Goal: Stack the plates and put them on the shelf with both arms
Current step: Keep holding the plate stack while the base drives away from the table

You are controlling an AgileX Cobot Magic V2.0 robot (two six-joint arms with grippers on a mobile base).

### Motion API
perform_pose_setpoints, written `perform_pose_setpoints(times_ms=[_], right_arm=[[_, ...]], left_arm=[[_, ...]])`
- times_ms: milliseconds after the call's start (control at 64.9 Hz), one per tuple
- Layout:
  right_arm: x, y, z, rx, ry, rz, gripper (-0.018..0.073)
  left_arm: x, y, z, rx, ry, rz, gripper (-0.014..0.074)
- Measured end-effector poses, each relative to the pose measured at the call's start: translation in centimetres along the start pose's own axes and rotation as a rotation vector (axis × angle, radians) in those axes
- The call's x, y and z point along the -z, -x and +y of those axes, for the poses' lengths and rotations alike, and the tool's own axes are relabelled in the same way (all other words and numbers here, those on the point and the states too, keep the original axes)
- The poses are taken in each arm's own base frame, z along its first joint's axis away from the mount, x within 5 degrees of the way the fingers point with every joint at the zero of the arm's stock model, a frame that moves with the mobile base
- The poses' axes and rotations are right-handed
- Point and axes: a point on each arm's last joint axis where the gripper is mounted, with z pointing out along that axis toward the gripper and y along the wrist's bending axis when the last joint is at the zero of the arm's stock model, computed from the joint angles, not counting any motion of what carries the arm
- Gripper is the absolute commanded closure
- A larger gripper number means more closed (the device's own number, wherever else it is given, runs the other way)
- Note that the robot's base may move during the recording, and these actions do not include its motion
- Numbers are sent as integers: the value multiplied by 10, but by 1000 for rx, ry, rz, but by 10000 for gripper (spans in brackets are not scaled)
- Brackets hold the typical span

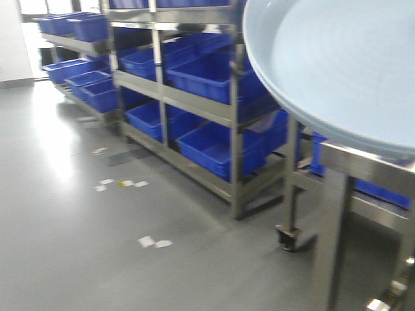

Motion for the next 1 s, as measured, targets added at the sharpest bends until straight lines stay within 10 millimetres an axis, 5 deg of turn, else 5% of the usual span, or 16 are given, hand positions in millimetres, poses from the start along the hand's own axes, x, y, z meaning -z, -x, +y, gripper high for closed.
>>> perform_pose_setpoints(times_ms=[1002], right_arm=[[0, 0, 0, 0, 0, 0, 544]], left_arm=[[0, 0, 0, 0, 0, 0, 513]])
